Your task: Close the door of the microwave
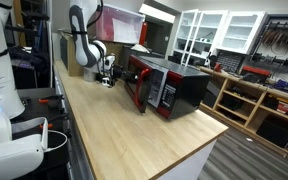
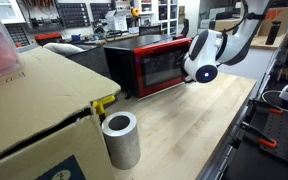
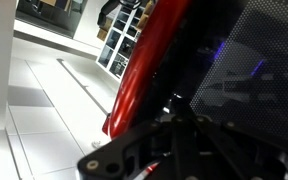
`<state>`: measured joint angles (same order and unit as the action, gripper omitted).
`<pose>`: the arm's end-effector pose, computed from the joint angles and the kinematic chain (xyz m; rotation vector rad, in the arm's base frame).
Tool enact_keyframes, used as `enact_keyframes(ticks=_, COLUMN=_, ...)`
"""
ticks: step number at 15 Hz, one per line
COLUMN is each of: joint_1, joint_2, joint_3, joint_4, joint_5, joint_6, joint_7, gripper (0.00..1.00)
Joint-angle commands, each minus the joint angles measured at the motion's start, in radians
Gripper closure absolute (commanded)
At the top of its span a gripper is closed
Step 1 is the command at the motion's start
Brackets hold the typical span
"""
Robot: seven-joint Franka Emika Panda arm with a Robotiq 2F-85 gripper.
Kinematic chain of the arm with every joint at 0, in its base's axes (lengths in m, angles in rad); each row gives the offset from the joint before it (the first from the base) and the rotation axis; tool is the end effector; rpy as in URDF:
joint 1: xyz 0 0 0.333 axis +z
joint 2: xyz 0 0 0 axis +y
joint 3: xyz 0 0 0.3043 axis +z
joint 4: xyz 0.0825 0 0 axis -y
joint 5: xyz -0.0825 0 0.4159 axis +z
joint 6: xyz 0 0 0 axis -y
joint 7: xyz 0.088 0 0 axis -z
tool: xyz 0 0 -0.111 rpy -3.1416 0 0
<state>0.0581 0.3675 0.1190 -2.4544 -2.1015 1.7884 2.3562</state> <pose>0.4781 0.0124 0.1264 1.8226 -0.3192 1.3445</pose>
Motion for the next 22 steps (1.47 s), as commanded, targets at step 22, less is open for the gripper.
enact_keyframes(ticks=22, joint_1=-0.126, joint_2=-0.059, joint_3=0.023, joint_4=0.205, joint_5=0.086, joint_6=0.525, joint_7=-0.246, gripper=0.72)
